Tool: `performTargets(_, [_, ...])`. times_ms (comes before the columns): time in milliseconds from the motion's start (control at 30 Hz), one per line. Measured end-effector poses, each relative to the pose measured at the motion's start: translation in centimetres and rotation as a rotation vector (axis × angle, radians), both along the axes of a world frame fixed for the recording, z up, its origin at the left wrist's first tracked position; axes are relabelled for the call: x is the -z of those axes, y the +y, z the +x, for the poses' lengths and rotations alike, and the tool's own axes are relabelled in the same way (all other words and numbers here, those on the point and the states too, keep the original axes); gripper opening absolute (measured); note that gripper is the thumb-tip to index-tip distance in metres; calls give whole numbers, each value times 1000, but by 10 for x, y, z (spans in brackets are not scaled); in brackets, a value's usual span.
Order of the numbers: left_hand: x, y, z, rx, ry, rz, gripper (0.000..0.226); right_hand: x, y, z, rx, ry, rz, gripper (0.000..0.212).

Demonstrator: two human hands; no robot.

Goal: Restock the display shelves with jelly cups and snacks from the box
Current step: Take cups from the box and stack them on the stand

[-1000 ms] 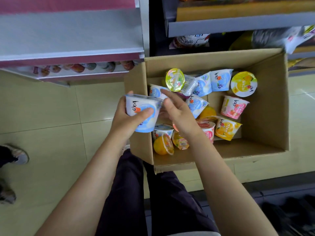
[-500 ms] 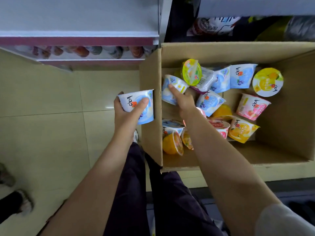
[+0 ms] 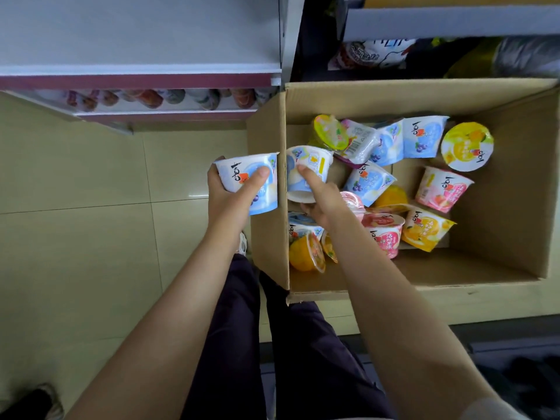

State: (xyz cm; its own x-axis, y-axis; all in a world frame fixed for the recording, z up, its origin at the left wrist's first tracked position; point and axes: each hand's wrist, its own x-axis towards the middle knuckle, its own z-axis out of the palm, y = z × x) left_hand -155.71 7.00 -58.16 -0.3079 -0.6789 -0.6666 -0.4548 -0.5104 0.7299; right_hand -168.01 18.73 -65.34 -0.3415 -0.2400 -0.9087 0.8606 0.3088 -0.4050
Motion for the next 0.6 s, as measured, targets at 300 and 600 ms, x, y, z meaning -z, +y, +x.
performTargets(300, [-121,-2,-13,114,135,-57,40,-174,28,19,-25,209,-259,53])
performTargets(600, [-306,-58,-17,141,382,-253,39,-370,-27,8,7,566,-299,93])
